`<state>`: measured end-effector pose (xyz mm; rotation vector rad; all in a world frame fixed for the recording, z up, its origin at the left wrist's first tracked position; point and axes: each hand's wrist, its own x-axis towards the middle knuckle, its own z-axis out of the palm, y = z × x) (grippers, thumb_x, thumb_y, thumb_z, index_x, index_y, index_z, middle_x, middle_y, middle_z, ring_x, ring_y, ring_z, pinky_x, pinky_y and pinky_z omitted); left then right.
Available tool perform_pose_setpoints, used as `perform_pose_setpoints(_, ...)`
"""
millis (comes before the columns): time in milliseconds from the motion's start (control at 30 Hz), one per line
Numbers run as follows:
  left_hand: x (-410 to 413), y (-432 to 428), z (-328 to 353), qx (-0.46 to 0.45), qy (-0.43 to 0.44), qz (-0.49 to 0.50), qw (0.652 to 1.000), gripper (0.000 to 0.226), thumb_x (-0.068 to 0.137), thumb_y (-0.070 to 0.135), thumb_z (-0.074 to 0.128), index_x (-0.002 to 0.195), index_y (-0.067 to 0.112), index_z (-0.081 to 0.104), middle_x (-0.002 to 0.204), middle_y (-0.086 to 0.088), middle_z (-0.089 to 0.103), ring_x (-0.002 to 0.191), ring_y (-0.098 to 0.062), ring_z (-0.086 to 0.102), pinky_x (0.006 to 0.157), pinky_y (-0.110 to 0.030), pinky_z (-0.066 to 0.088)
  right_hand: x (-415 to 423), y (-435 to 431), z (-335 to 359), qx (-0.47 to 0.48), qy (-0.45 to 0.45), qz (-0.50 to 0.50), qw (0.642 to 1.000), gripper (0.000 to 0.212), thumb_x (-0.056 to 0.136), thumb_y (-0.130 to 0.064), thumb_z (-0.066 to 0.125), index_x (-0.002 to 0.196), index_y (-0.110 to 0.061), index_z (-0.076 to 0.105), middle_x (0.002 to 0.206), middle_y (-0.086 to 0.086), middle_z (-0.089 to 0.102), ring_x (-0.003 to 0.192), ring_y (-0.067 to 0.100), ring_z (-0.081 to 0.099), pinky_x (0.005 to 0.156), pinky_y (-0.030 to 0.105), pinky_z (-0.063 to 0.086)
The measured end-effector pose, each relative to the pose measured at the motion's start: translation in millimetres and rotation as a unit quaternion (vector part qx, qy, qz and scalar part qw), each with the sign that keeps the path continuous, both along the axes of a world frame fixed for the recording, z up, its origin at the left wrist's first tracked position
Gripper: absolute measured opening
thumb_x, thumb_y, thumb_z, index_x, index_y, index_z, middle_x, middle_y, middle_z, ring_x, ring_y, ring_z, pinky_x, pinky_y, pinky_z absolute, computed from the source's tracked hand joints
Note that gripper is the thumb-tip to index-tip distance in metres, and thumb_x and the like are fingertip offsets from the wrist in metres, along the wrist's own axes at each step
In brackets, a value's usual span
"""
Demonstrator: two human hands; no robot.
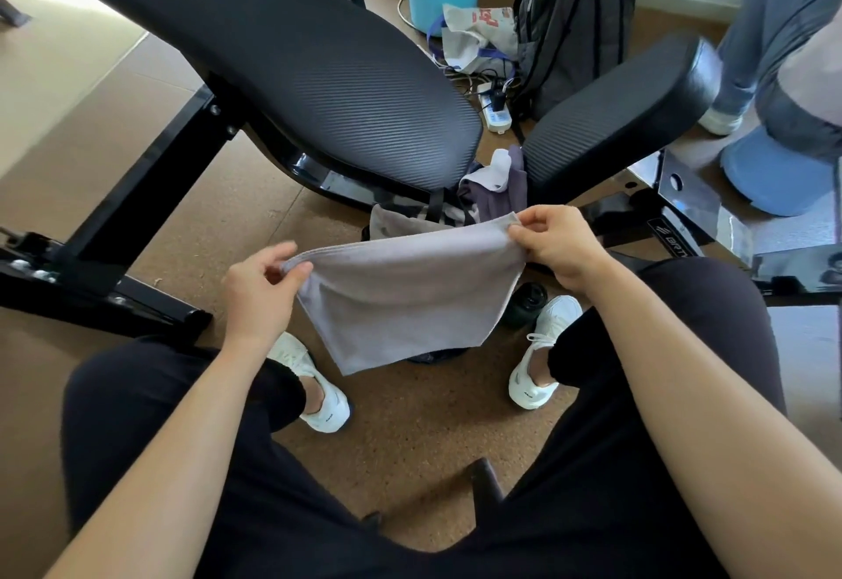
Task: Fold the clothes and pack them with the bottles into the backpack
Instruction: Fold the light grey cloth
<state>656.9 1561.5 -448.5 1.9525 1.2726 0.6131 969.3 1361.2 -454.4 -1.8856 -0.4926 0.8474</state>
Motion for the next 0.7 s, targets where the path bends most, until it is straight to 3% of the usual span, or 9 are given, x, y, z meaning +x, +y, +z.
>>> perform_pose_setpoints(100, 0.2, 0.6, -4.8, -0.018, -0.011, 0.041, 0.999, 0.010, 0.095, 0.020, 0.070, 0.103, 0.017, 0.076, 0.087, 0.002, 0.071, 0.085, -0.018, 0.065, 0.073, -0.027, 0.050, -3.5, -2.9, 2.1, -0.016, -0.004, 0.089, 0.996, 0.012, 0.093, -0.001, 0.069, 0.092, -0.010, 0.077, 0.080, 0.014, 0.073, 0.075, 0.024, 0.065, 0.075, 0.047, 0.059)
perform_pose_setpoints(200, 4.9, 0.2, -5.4, 0.011, -0.071, 0.053, 0.996, 0.005, 0.101, 0.019, 0.061, 0.097, 0.020, 0.064, 0.082, 0.009, 0.059, 0.079, -0.012, 0.054, 0.071, -0.026, 0.044, -5.3, -1.7, 3.7, -0.003, -0.088, 0.119, 0.989, 0.013, 0.092, -0.004, 0.071, 0.088, -0.014, 0.078, 0.075, 0.005, 0.074, 0.071, 0.013, 0.064, 0.073, 0.035, 0.057)
perform_pose_setpoints(300, 4.7, 5.3, -11.3, -0.015, -0.063, 0.058, 0.996, 0.017, 0.103, 0.022, 0.055, 0.087, 0.017, 0.055, 0.074, 0.005, 0.049, 0.067, -0.010, 0.045, 0.063, -0.027, 0.038, -6.0, 1.3, 5.1, 0.010, -0.084, 0.106, 0.991, 0.010, 0.091, -0.003, 0.071, 0.087, -0.010, 0.075, 0.077, 0.007, 0.075, 0.069, 0.015, 0.064, 0.070, 0.034, 0.053)
perform_pose_setpoints(367, 3.5, 5.4, -14.1, -0.037, -0.020, 0.056, 0.998, 0.032, 0.103, 0.024, 0.056, 0.073, 0.016, 0.045, 0.068, 0.002, 0.043, 0.061, -0.013, 0.038, 0.059, -0.032, 0.034, -6.8, 1.2, 1.0, -0.062, -0.064, 0.169, 0.982, 0.017, 0.089, 0.001, 0.069, 0.076, -0.010, 0.071, 0.063, 0.004, 0.064, 0.061, 0.016, 0.058, 0.066, 0.038, 0.050)
perform_pose_setpoints(433, 3.6, 4.4, -13.7, -0.035, 0.004, 0.070, 0.997, 0.038, 0.102, 0.026, 0.057, 0.068, 0.018, 0.042, 0.065, 0.002, 0.042, 0.058, -0.013, 0.037, 0.055, -0.033, 0.032, -7.4, 0.6, -4.0, -0.100, -0.059, 0.167, 0.979, 0.022, 0.092, -0.002, 0.066, 0.074, -0.015, 0.068, 0.058, -0.001, 0.061, 0.056, 0.015, 0.059, 0.064, 0.038, 0.055)
perform_pose_setpoints(567, 3.7, 4.7, -15.5, -0.037, -0.006, 0.073, 0.997, 0.040, 0.101, 0.032, 0.059, 0.069, 0.013, 0.046, 0.063, 0.001, 0.043, 0.058, -0.016, 0.037, 0.056, -0.034, 0.034, -8.8, 3.8, 1.3, -0.042, -0.027, 0.079, 0.996, 0.019, 0.098, -0.005, 0.063, 0.081, -0.013, 0.066, 0.061, -0.002, 0.064, 0.051, 0.006, 0.061, 0.063, 0.035, 0.058)
perform_pose_setpoints(700, 6.0, 2.3, -18.3, -0.059, -0.025, 0.094, 0.994, 0.043, 0.099, 0.033, 0.063, 0.072, 0.003, 0.048, 0.063, 0.001, 0.042, 0.059, -0.016, 0.035, 0.057, -0.033, 0.033, -11.4, 3.6, 5.8, -0.022, -0.014, 0.049, 0.998, 0.021, 0.099, -0.012, 0.065, 0.078, -0.015, 0.067, 0.055, -0.008, 0.062, 0.052, 0.010, 0.060, 0.064, 0.038, 0.060)
